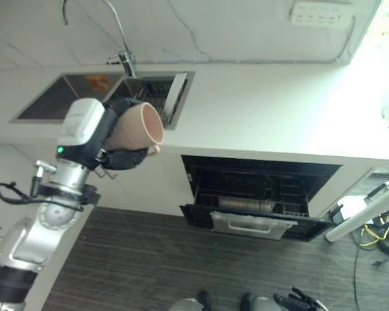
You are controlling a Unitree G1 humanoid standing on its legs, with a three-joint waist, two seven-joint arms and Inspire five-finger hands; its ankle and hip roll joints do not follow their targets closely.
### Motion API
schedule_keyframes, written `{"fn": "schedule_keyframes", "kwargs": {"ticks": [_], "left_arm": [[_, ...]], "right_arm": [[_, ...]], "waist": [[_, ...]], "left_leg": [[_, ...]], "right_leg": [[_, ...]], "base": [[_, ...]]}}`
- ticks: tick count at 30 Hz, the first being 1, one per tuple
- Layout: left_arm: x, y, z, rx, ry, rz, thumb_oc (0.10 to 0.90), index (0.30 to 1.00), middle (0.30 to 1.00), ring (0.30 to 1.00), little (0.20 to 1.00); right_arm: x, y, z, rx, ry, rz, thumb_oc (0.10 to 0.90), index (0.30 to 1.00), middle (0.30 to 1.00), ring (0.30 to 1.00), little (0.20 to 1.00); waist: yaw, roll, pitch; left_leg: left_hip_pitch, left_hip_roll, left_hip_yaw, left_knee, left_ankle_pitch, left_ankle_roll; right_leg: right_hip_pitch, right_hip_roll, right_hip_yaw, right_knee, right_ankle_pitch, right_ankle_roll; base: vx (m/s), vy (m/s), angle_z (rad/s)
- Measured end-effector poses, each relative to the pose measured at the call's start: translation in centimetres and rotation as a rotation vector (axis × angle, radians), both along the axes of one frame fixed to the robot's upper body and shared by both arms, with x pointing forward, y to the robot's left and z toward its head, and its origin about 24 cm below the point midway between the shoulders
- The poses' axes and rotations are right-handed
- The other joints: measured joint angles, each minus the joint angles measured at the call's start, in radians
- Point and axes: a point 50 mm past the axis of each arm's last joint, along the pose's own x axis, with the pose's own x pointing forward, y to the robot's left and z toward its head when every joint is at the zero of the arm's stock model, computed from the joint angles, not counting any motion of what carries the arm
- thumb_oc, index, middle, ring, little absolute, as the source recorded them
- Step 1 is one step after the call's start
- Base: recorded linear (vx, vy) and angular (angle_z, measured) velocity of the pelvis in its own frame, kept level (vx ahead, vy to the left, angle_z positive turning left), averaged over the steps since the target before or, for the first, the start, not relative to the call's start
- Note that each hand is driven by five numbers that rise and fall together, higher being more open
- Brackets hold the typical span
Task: Place the dishes in the dishwasher.
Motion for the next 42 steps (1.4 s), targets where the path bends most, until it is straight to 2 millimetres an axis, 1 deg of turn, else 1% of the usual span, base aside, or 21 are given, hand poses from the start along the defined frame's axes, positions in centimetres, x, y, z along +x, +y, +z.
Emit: {"fn": "schedule_keyframes", "kwargs": {"ticks": [2, 3, 4, 5, 7, 10, 12, 14, 15, 18, 20, 21, 23, 26, 28, 30, 32, 35, 36, 40, 42], "left_arm": [[0.0, -0.2, -0.2, -0.007, -0.005, -0.007, 0.400, 0.300, 0.300, 0.300, 0.300], [0.3, -0.5, -0.3, -0.022, -0.014, -0.018, 0.400, 0.300, 0.300, 0.300, 0.300], [0.8, -0.7, -0.5, -0.007, -0.002, -0.030, 0.400, 0.300, 0.300, 0.300, 0.300], [0.9, -0.6, -1.3, 0.000, 0.031, -0.024, 0.400, 0.300, 0.300, 0.300, 0.300], [0.7, -0.6, -1.9, 0.028, 0.051, -0.028, 0.400, 0.300, 0.300, 0.300, 0.300], [0.6, -0.3, -2.4, 0.035, 0.071, -0.006, 0.400, 0.300, 0.300, 0.300, 0.300], [0.6, -0.2, -2.4, 0.038, 0.075, 0.007, 0.400, 0.300, 0.300, 0.300, 0.300], [0.5, 0.0, -2.2, 0.042, 0.076, 0.022, 0.400, 0.300, 0.300, 0.300, 0.300], [0.4, 0.1, -2.4, 0.036, 0.084, 0.032, 0.400, 0.300, 0.300, 0.300, 0.300], [0.0, 0.6, -2.1, 0.070, 0.090, 0.056, 0.400, 0.300, 0.300, 0.300, 0.300], [0.0, 0.8, -2.3, 0.069, 0.101, 0.073, 0.400, 0.300, 0.300, 0.300, 0.300], [-0.1, 0.9, -2.4, 0.065, 0.094, 0.081, 0.400, 0.300, 0.300, 0.300, 0.300], [-0.2, 0.7, -2.3, 0.059, 0.087, 0.071, 0.400, 0.300, 0.300, 0.300, 0.300], [0.2, -0.2, -1.9, 0.055, 0.067, 0.029, 0.400, 0.300, 0.300, 0.300, 0.300], [0.3, -0.7, -1.8, 0.053, 0.059, -0.004, 0.400, 0.300, 0.300, 0.300, 0.300], [0.3, -1.4, -1.8, 0.049, 0.054, -0.034, 0.400, 0.300, 0.300, 0.300, 0.300], [0.4, -1.6, -1.9, 0.039, 0.052, -0.044, 0.400, 0.300, 0.300, 0.300, 0.300], [0.3, -1.8, -2.2, 0.016, 0.053, -0.053, 0.400, 0.300, 0.300, 0.300, 0.300], [0.2, -1.7, -2.1, 0.016, 0.050, -0.052, 0.400, 0.300, 0.300, 0.300, 0.300], [0.1, -0.7, -0.7, 0.008, 0.004, -0.014, 0.400, 0.300, 0.300, 0.300, 0.300], [0.6, -0.3, -0.8, 0.011, 0.011, 0.000, 0.400, 0.300, 0.300, 0.300, 0.300]], "right_arm": [[0.0, 0.6, 0.0, 0.009, -0.006, 0.027, 0.800, 0.900, 0.900, 0.900, 0.900], [0.3, 0.4, 0.1, 0.002, -0.017, 0.029, 0.800, 0.900, 0.900, 0.900, 0.900], [1.1, -0.1, 0.4, 0.007, -0.053, -0.026, 0.800, 0.900, 0.900, 0.900, 0.900], [1.2, -0.3, 0.5, 0.002, -0.055, -0.038, 0.800, 0.900, 0.900, 0.900, 0.900], [1.0, -0.2, 0.3, 0.004, -0.045, -0.040, 0.800, 0.900, 0.900, 0.900, 0.900], [0.3, 0.3, 0.0, 0.019, -0.017, -0.047, 0.800, 0.900, 0.900, 0.900, 0.900], [-0.1, 1.0, -0.4, 0.044, 0.007, -0.050, 0.800, 0.900, 0.900, 0.900, 0.900], [-0.4, 2.1, -0.7, 0.073, 0.029, -0.032, 0.800, 0.900, 0.900, 0.900, 0.900], [-0.4, 2.4, -0.8, 0.079, 0.035, -0.022, 0.800, 0.900, 0.900, 0.900, 0.900], [-0.9, 2.4, -1.0, 0.091, 0.058, -0.012, 0.800, 0.900, 0.900, 0.900, 0.900], [-1.0, 1.5, -0.8, 0.071, 0.062, -0.010, 0.800, 0.900, 0.900, 0.900, 0.900], [-0.4, 0.1, -0.3, 0.038, 0.049, 0.000, 0.800, 0.900, 0.900, 0.900, 0.900], [-0.4, -1.3, 0.1, 0.007, 0.050, 0.002, 0.800, 0.900, 0.900, 0.900, 0.900], [-1.3, -1.9, 0.1, -0.001, 0.078, -0.027, 0.800, 0.900, 0.900, 0.900, 0.900], [-1.9, -2.0, 0.0, -0.003, 0.088, -0.036, 0.800, 0.900, 0.900, 0.900, 0.900], [-1.3, -2.0, 0.1, -0.009, 0.075, -0.034, 0.800, 0.900, 0.900, 0.900, 0.900], [-0.3, -2.0, 0.3, -0.015, 0.052, -0.032, 0.800, 0.900, 0.900, 0.900, 0.900], [-0.6, -1.6, 0.1, -0.014, 0.059, -0.041, 0.800, 0.900, 0.900, 0.900, 0.900], [-0.7, -1.6, 0.1, -0.012, 0.056, -0.041, 0.800, 0.900, 0.900, 0.900, 0.900], [-1.1, -0.2, -0.3, 0.020, 0.049, -0.027, 0.800, 0.900, 0.900, 0.900, 0.900], [0.2, -0.2, 0.0, 0.021, 0.009, -0.023, 0.800, 0.900, 0.900, 0.900, 0.900]], "waist": [[-0.006, -0.006, -0.009], [-0.011, 0.000, -0.003], [-0.023, -0.013, -0.003], [-0.024, -0.023, -0.009], [-0.012, -0.028, -0.015], [0.003, -0.042, -0.019], [0.022, -0.038, -0.019], [0.037, -0.058, -0.019], [0.037, -0.054, -0.016], [0.035, -0.079, -0.013], [0.034, -0.067, -0.010], [0.021, -0.057, -0.006], [0.008, -0.033, -0.002], [-0.015, -0.030, 0.003], [-0.020, -0.021, 0.012], [-0.001, 0.003, 0.030], [-0.008, 0.032, 0.038], [0.008, 0.040, 0.037], [0.018, 0.046, 0.033], [0.021, 0.009, 0.022], [0.008, 0.033, 0.028]], "left_leg": [[-0.014, 0.013, -0.002, 0.057, -0.028, 0.023], [-0.049, 0.025, 0.026, 0.125, -0.053, 0.056], [-0.045, 0.020, 0.034, 0.173, -0.094, 0.077], [-0.024, 0.003, 0.040, 0.175, -0.111, 0.061], [0.002, -0.006, 0.039, 0.162, -0.120, 0.056], [0.001, -0.046, 0.025, 0.163, -0.114, 0.057], [0.005, -0.043, 0.026, 0.162, -0.112, 0.062], [0.012, -0.028, 0.029, 0.159, -0.111, 0.066], [0.017, -0.006, 0.016, 0.160, -0.111, 0.061], [0.035, 0.052, 0.018, 0.120, -0.082, 0.011], [0.046, 0.084, 0.020, 0.088, -0.056, -0.022], [0.064, 0.101, 0.028, 0.036, -0.019, -0.052], [0.069, 0.118, 0.035, 0.006, 0.010, -0.077], [0.015, 0.163, 0.163, 0.071, 0.073, -0.103], [-0.013, 0.199, 0.242, 0.115, 0.067, -0.094], [-0.014, 0.111, 0.171, 0.014, 0.054, -0.106], [-0.043, 0.092, 0.206, 0.014, 0.061, -0.084], [-0.032, 0.037, 0.075, 0.009, 0.065, -0.066], [-0.022, 0.033, 0.080, 0.008, 0.070, -0.030], [-0.011, 0.016, 0.094, 0.028, 0.029, 0.025], [-0.029, 0.054, 0.087, 0.108, -0.026, 0.058]], "right_leg": [[0.047, 0.014, -0.028, -0.054, 0.038, 0.018], [-0.008, -0.009, -0.027, 0.087, 0.048, 0.049], [-0.152, -0.079, -0.003, 0.370, 0.052, 0.112], [-0.196, -0.116, 0.028, 0.430, 0.038, 0.129], [-0.179, -0.143, 0.037, 0.276, 0.044, 0.130], [-0.083, -0.177, 0.119, 0.001, 0.102, 0.145], [-0.022, -0.185, 0.069, -0.045, 0.113, 0.151], [0.055, -0.156, -0.020, -0.083, 0.113, 0.152], [0.084, -0.128, -0.025, -0.121, 0.135, 0.141], [0.066, -0.069, -0.016, -0.073, 0.080, 0.092], [0.054, -0.039, -0.022, -0.054, 0.066, 0.062], [0.023, -0.028, -0.019, -0.002, 0.033, 0.017], [0.005, -0.015, -0.026, 0.041, -0.005, -0.002], [0.019, -0.014, -0.089, 0.038, -0.039, -0.049], [0.039, -0.003, -0.125, 0.026, -0.043, -0.065], [0.040, 0.006, -0.106, 0.019, -0.043, -0.057], [0.053, 0.021, -0.118, -0.002, -0.038, -0.051], [0.073, 0.032, -0.086, -0.002, -0.053, -0.057], [0.079, 0.034, -0.072, -0.003, -0.053, -0.043], [0.112, 0.026, -0.065, -0.043, -0.039, -0.007], [0.008, 0.000, -0.077, 0.205, -0.001, 0.066]], "base": [[0.01, 0.050, 0.12], [0.05, -0.108, 0.18], [0.06, -0.157, 0.19], [0.08, -0.258, 0.21], [0.09, -0.322, 0.11], [0.10, -0.362, 0.25], [0.13, -0.442, -0.04], [0.09, -0.402, -0.14], [0.07, -0.496, -0.13], [0.04, -0.400, -0.13], [0.00, -0.334, -0.15], [-0.01, -0.243, -0.12], [0.01, -0.186, 0.05], [0.09, -0.079, 0.58], [0.10, 0.042, 0.42], [0.13, 0.081, -0.03], [0.23, 0.123, -0.10], [0.20, 0.112, -0.32], [0.17, 0.099, -0.44], [0.20, 0.047, -0.06], [0.08, -0.093, 0.09]]}}
